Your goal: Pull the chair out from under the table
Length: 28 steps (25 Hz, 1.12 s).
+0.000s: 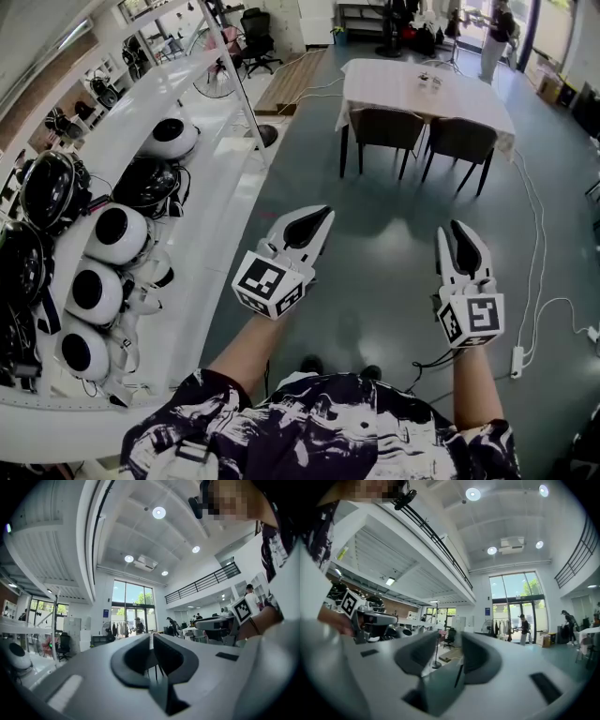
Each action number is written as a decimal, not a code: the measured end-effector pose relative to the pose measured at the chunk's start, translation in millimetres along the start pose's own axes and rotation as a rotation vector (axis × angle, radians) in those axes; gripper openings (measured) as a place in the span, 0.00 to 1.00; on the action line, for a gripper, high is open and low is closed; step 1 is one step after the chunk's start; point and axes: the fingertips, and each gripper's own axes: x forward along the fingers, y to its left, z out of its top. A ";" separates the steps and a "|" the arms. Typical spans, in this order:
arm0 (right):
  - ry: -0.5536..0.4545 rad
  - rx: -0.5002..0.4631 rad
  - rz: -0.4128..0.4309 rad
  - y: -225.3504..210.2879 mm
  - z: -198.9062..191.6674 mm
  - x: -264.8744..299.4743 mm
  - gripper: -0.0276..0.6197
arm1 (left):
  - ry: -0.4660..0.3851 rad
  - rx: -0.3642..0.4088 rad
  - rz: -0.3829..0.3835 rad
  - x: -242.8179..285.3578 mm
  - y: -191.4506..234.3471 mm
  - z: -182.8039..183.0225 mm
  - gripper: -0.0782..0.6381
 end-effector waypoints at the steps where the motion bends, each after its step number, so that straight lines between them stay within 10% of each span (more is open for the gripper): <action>1: -0.011 0.005 0.034 2.2 1.5 2.6 0.50 | -0.017 0.011 -0.009 2.3 -0.5 2.0 0.19; 3: -0.026 0.004 0.066 4.6 2.2 5.8 0.73 | -0.049 0.018 -0.015 5.1 0.8 5.5 0.73; 28: -0.011 -0.002 0.086 -20.7 -13.1 -1.6 0.83 | 0.000 0.044 -0.058 34.1 -22.6 -9.4 0.75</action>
